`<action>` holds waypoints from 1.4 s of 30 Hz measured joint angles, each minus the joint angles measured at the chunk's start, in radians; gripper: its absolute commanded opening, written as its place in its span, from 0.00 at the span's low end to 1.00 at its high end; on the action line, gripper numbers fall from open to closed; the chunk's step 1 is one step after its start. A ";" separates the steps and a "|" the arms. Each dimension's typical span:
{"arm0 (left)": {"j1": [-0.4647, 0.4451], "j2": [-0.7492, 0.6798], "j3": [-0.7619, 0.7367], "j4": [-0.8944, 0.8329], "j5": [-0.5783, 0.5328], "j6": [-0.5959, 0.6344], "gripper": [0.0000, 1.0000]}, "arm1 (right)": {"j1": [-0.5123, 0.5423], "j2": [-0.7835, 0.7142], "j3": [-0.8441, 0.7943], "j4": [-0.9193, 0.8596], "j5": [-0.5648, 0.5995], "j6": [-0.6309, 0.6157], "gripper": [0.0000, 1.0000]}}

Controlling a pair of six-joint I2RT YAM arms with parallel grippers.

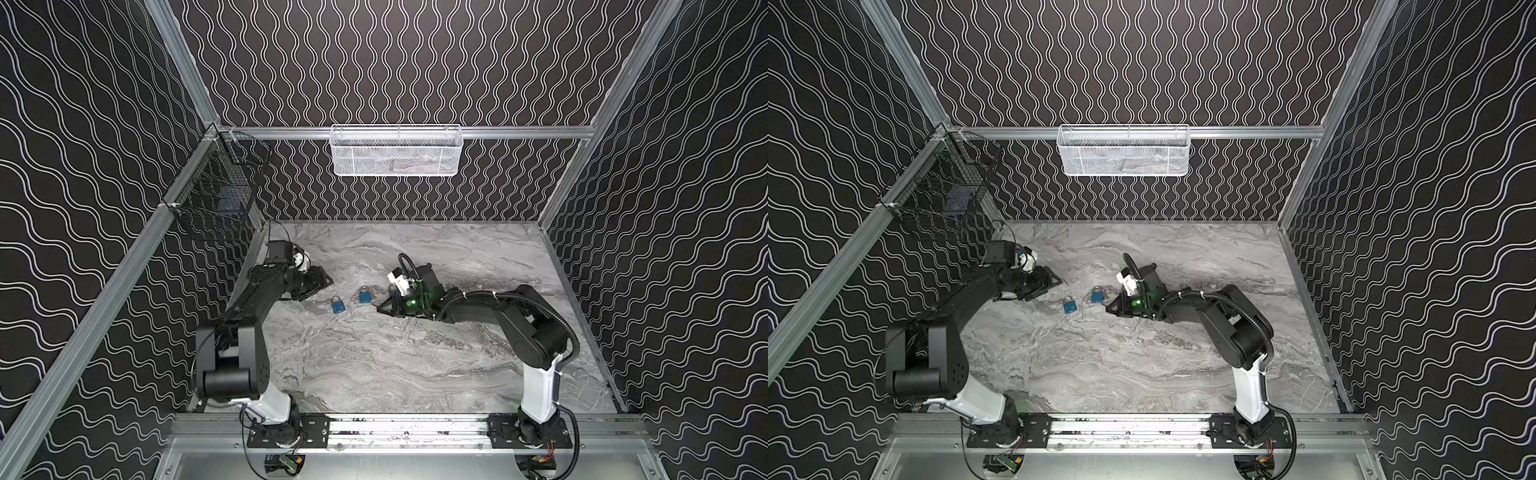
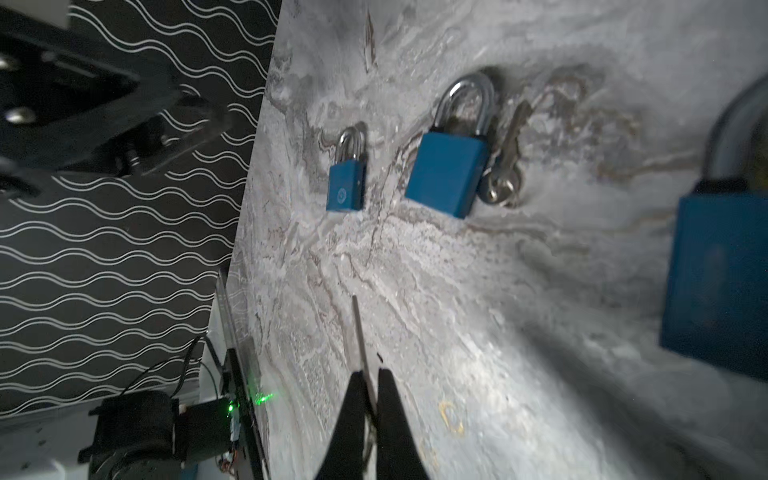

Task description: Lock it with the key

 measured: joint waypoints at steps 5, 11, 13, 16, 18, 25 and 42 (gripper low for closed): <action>0.001 -0.164 -0.047 0.006 -0.041 -0.038 0.79 | 0.038 0.063 0.114 -0.041 0.074 0.022 0.00; 0.001 -0.338 -0.060 -0.023 -0.103 -0.043 0.84 | 0.078 0.155 0.264 -0.105 0.161 0.029 0.00; 0.001 -0.403 -0.079 -0.034 -0.134 -0.043 0.85 | 0.084 0.187 0.304 -0.121 0.178 0.032 0.00; 0.001 -0.485 -0.126 -0.037 -0.184 -0.053 0.86 | 0.088 0.232 0.366 -0.157 0.213 0.040 0.00; 0.001 -0.534 -0.154 -0.039 -0.221 -0.074 0.86 | 0.092 0.250 0.401 -0.179 0.229 0.040 0.00; 0.001 -0.708 -0.197 -0.066 -0.351 -0.122 0.90 | 0.117 0.286 0.476 -0.203 0.251 0.039 0.00; 0.001 -0.960 -0.266 -0.114 -0.511 -0.179 0.98 | 0.153 0.337 0.533 -0.225 0.359 0.071 0.00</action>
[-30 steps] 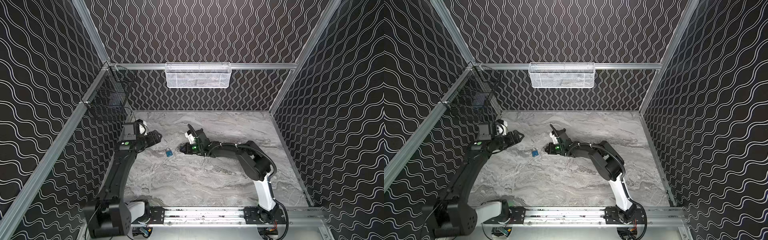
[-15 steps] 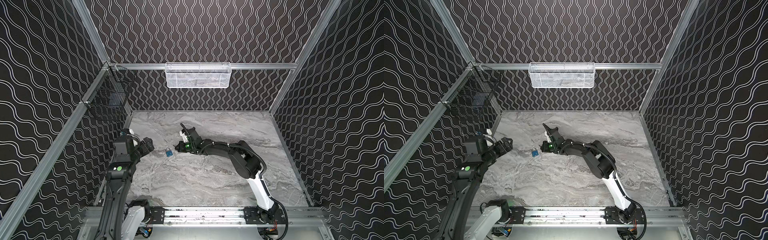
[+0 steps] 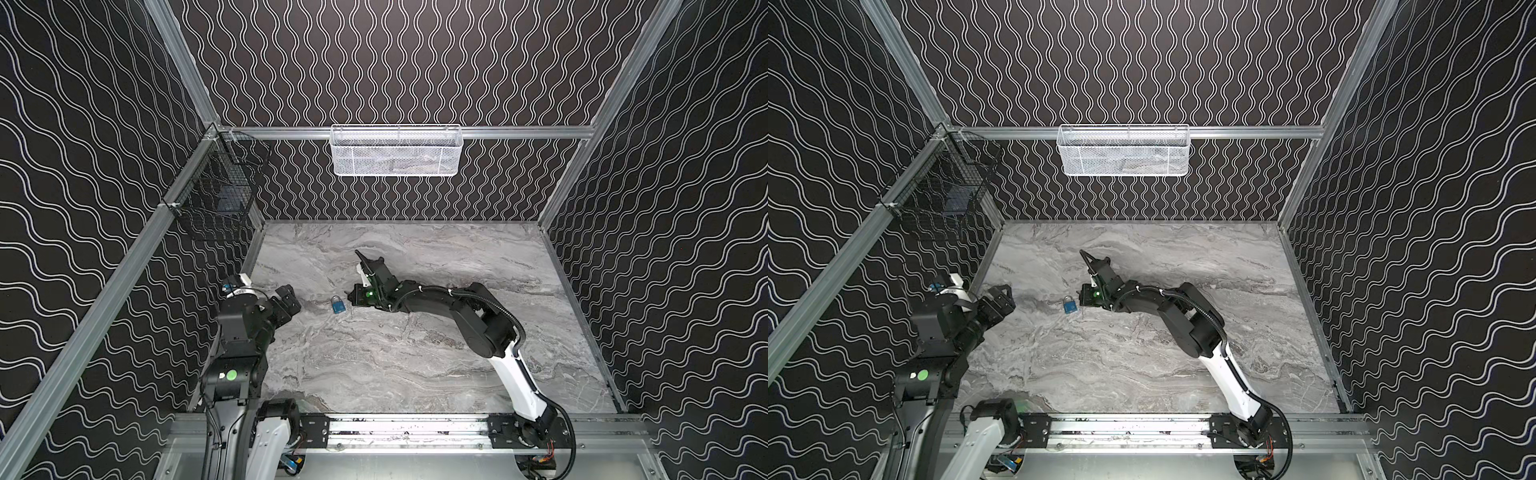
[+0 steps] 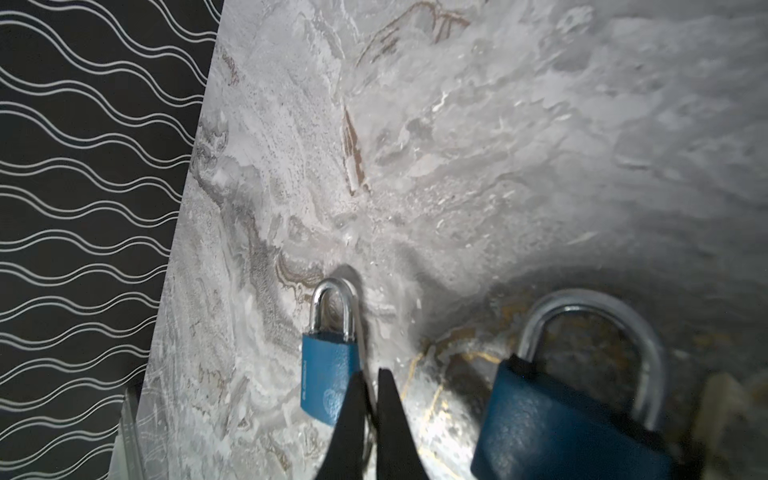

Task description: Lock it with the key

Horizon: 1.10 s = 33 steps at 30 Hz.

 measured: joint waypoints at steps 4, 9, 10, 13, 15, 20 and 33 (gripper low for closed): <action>0.000 -0.046 -0.021 -0.002 -0.032 -0.021 0.99 | 0.006 0.000 -0.004 0.001 0.021 0.009 0.00; 0.000 -0.059 -0.024 -0.005 -0.048 -0.025 0.99 | 0.008 0.001 -0.012 0.002 0.052 0.016 0.00; 0.000 -0.060 -0.024 -0.006 -0.052 -0.025 0.99 | 0.009 0.001 -0.013 0.000 0.067 0.022 0.00; 0.000 -0.072 -0.028 -0.011 -0.063 -0.038 0.99 | 0.013 0.001 -0.014 0.001 0.072 0.029 0.00; 0.000 -0.084 -0.036 -0.010 -0.067 -0.047 0.99 | 0.014 0.002 -0.013 0.001 0.074 0.033 0.00; 0.000 -0.118 -0.056 -0.011 -0.084 -0.048 0.99 | 0.019 0.005 -0.010 0.000 0.085 0.037 0.02; 0.000 -0.149 -0.078 -0.011 -0.114 -0.051 0.99 | 0.039 0.005 -0.022 -0.002 0.094 0.063 0.11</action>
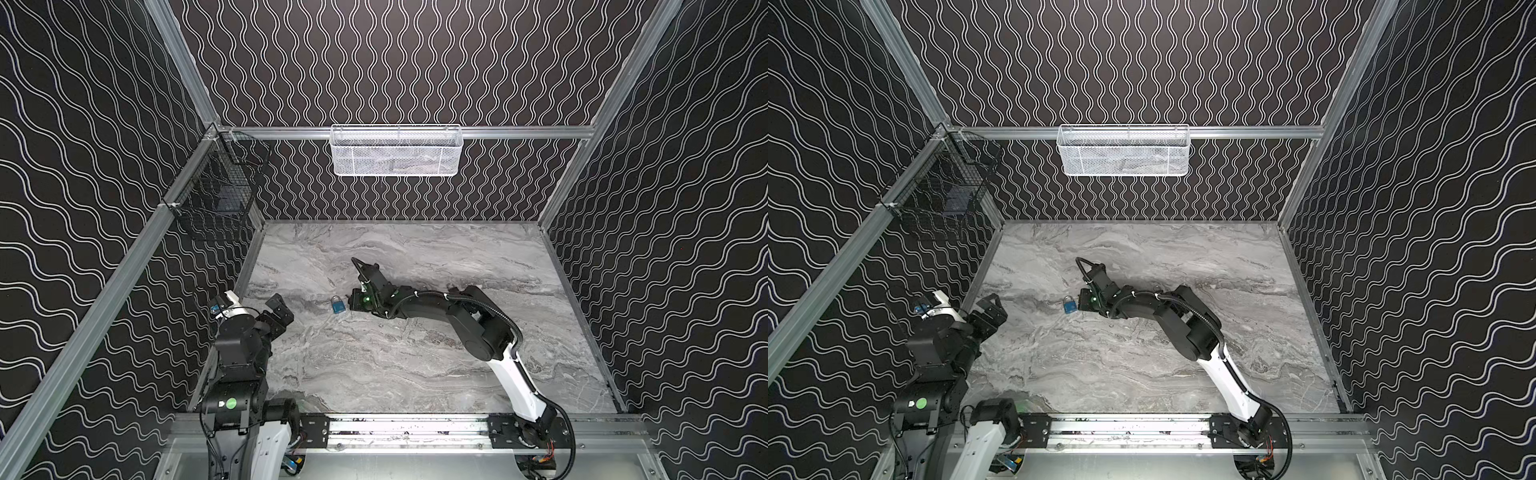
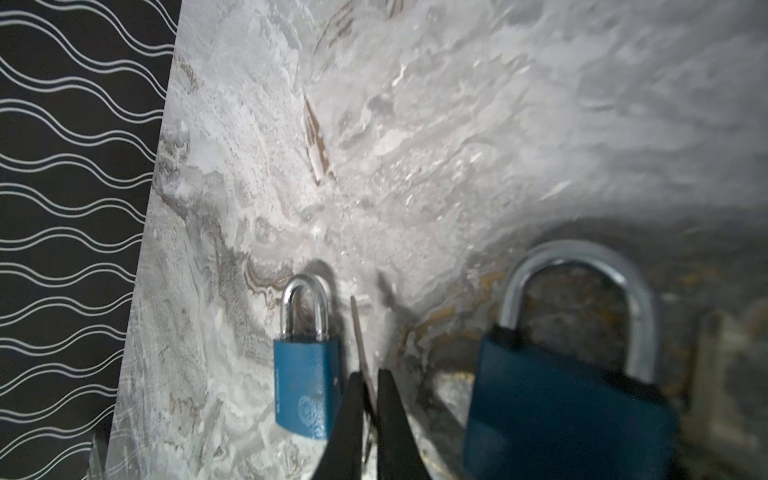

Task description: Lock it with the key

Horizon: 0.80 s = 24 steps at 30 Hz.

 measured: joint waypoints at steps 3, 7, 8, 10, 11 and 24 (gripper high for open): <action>0.000 -0.002 -0.008 0.000 0.000 -0.001 0.99 | 0.000 0.000 -0.004 0.001 0.000 0.003 0.18; 0.000 -0.011 -0.019 0.000 0.003 -0.002 0.99 | 0.000 -0.001 -0.011 0.013 -0.007 0.004 0.32; 0.000 -0.013 -0.020 0.000 0.003 -0.003 0.99 | 0.001 -0.001 -0.013 0.018 -0.008 0.005 0.34; 0.000 -0.014 -0.022 0.000 0.003 -0.004 0.99 | 0.001 -0.002 -0.013 0.023 -0.007 0.004 0.36; 0.000 -0.016 -0.023 0.001 0.005 -0.004 0.99 | 0.002 -0.002 -0.013 0.024 -0.006 0.004 0.38; 0.000 0.017 0.009 -0.001 0.003 0.005 0.99 | 0.011 -0.044 -0.013 -0.028 0.010 -0.016 0.94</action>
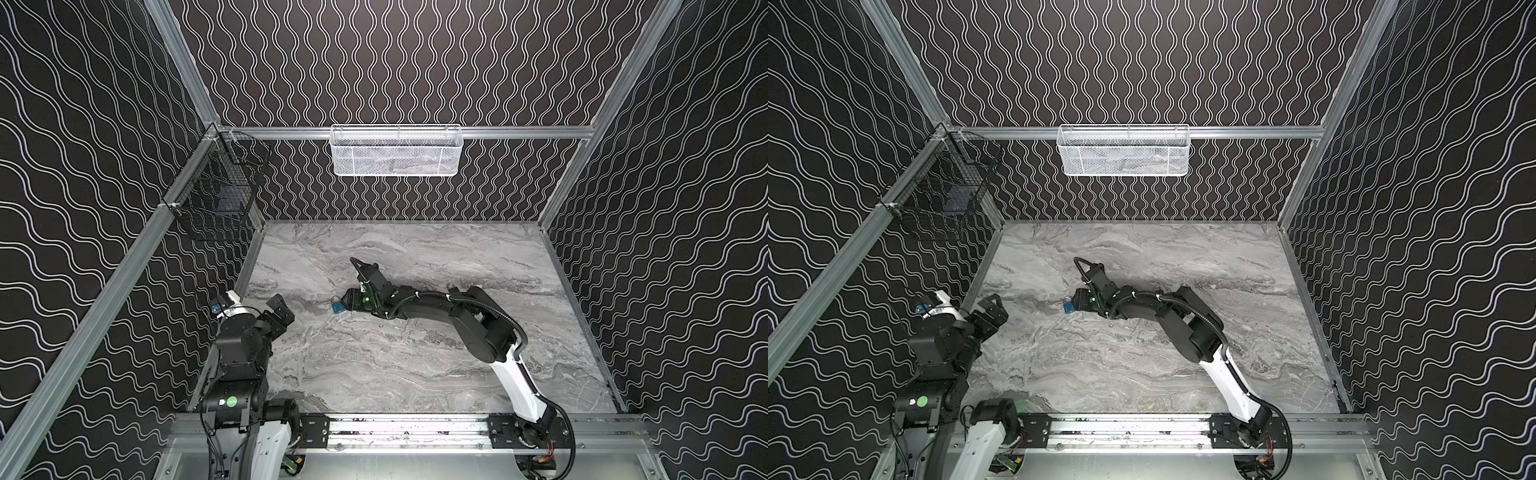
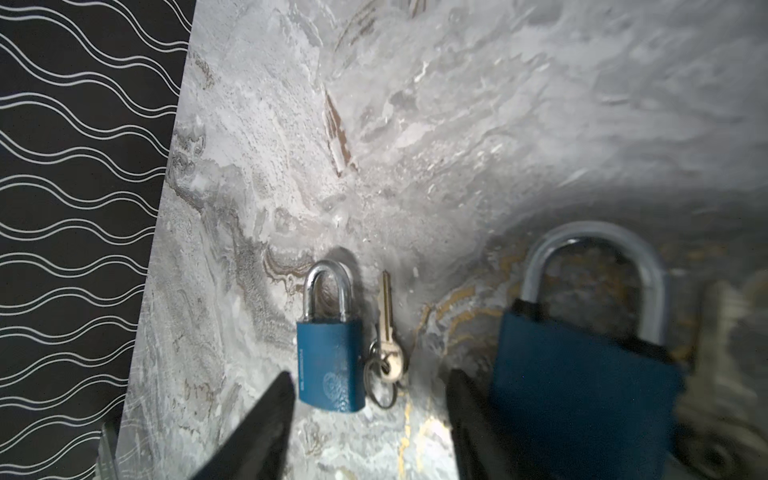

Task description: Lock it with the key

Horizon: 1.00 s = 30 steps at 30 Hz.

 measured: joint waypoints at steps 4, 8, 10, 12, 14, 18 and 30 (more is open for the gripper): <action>0.000 0.028 0.025 0.000 0.015 0.026 0.99 | 0.007 -0.042 -0.006 -0.025 0.018 -0.032 1.00; 0.000 0.037 0.035 0.001 0.026 0.053 0.99 | 0.010 -0.094 -0.014 -0.041 0.022 -0.053 1.00; 0.000 0.036 0.046 0.000 0.026 0.063 0.99 | 0.010 -0.117 -0.014 -0.048 0.022 -0.064 1.00; 0.000 0.042 0.064 0.000 0.026 0.080 0.99 | 0.011 -0.141 -0.014 -0.054 0.021 -0.075 1.00; 0.000 0.058 0.088 -0.003 0.024 0.106 0.99 | 0.011 -0.163 -0.003 -0.065 0.016 -0.090 1.00; 0.000 0.090 0.137 -0.023 0.010 0.157 0.99 | 0.011 -0.224 0.023 -0.102 0.000 -0.114 1.00; 0.000 0.112 0.170 -0.006 -0.001 0.285 0.99 | 0.010 -0.653 -0.114 -0.183 0.170 -0.283 1.00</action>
